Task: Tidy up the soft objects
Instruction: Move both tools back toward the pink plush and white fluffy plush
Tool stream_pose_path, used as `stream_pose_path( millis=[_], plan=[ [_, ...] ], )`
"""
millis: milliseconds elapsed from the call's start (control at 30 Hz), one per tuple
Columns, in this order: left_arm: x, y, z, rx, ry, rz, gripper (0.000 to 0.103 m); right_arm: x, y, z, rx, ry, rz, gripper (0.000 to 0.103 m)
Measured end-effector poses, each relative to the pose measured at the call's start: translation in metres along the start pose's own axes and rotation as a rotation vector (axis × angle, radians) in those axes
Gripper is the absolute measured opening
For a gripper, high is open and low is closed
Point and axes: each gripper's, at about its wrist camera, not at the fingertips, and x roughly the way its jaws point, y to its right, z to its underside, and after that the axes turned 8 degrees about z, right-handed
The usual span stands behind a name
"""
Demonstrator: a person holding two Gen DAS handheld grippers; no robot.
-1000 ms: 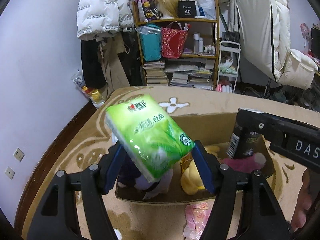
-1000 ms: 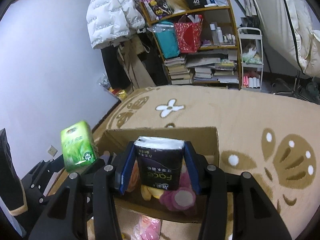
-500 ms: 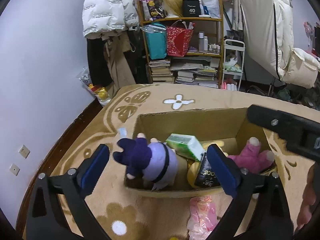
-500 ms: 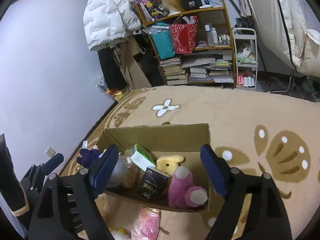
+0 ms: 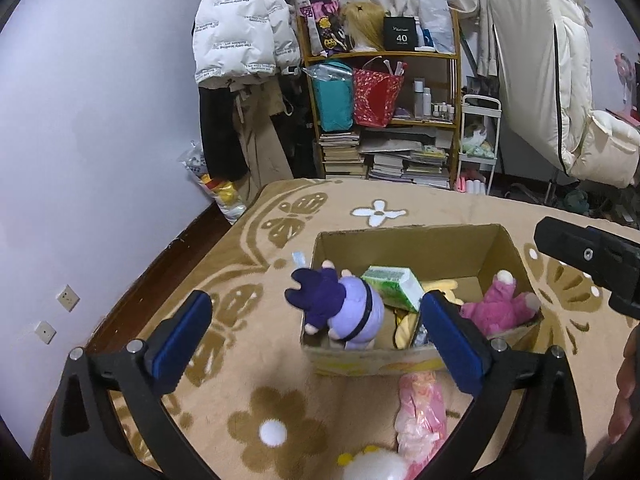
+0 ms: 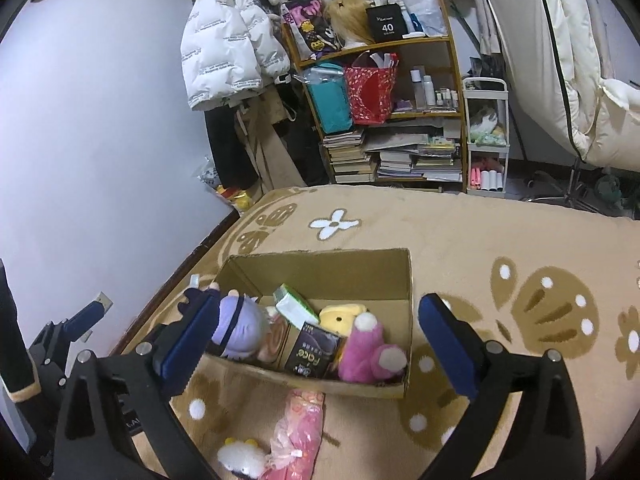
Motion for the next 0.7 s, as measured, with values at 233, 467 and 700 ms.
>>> stream_pose_path(
  millis=[233, 467, 700],
  plan=[
    [-0.022, -0.007, 0.010, -0.022, -0.015, 0.012, 0.103, -0.017, -0.005, 0.012, -0.002, 0.004, -0.007, 0.103],
    [-0.032, -0.020, 0.030, -0.073, -0.083, 0.027, 0.103, -0.029, -0.011, 0.030, -0.020, -0.017, -0.007, 0.103],
    [-0.036, -0.025, 0.056, -0.123, -0.140, 0.044, 0.103, -0.028, -0.016, 0.055, -0.016, -0.062, -0.040, 0.103]
  ],
)
